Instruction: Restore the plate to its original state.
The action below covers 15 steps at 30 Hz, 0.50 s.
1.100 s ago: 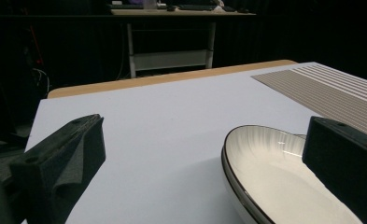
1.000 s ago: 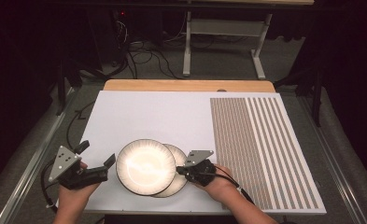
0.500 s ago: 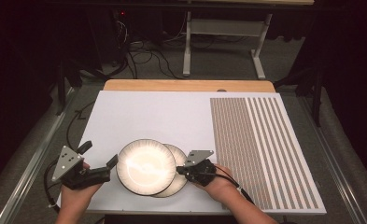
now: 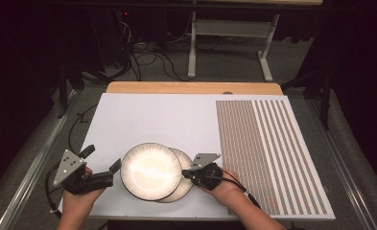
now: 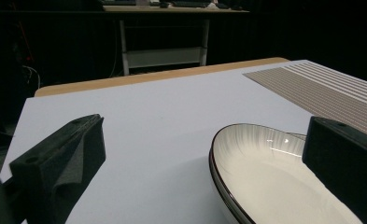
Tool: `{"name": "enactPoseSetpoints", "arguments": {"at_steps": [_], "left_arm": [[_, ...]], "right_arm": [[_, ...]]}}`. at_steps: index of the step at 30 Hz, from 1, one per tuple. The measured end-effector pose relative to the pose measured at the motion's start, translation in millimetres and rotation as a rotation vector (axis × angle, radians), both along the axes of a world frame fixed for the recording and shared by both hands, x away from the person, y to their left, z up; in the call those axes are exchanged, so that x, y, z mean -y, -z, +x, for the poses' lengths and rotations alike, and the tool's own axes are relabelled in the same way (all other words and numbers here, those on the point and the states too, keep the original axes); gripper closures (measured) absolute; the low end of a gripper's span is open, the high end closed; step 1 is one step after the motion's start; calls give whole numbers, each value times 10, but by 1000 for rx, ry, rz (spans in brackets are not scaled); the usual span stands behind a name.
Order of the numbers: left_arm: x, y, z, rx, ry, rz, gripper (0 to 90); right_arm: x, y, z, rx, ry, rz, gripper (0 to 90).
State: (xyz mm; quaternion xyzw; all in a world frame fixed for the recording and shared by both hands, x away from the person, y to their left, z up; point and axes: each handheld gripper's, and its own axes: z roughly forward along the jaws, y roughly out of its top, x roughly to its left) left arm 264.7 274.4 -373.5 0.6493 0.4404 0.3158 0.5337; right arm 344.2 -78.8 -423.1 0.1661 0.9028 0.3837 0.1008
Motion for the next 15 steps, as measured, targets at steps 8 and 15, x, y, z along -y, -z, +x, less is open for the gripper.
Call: {"name": "enactPoseSetpoints", "arguments": {"at_steps": [8,15], "left_arm": [[-6,1,0,-1,-1,-3,2],[-10,3,1,-3,-1,-4,2]], "right_arm": [[6,-5,-2,2,6,0,900],[25,-19,1,6,15,1,900]]}}
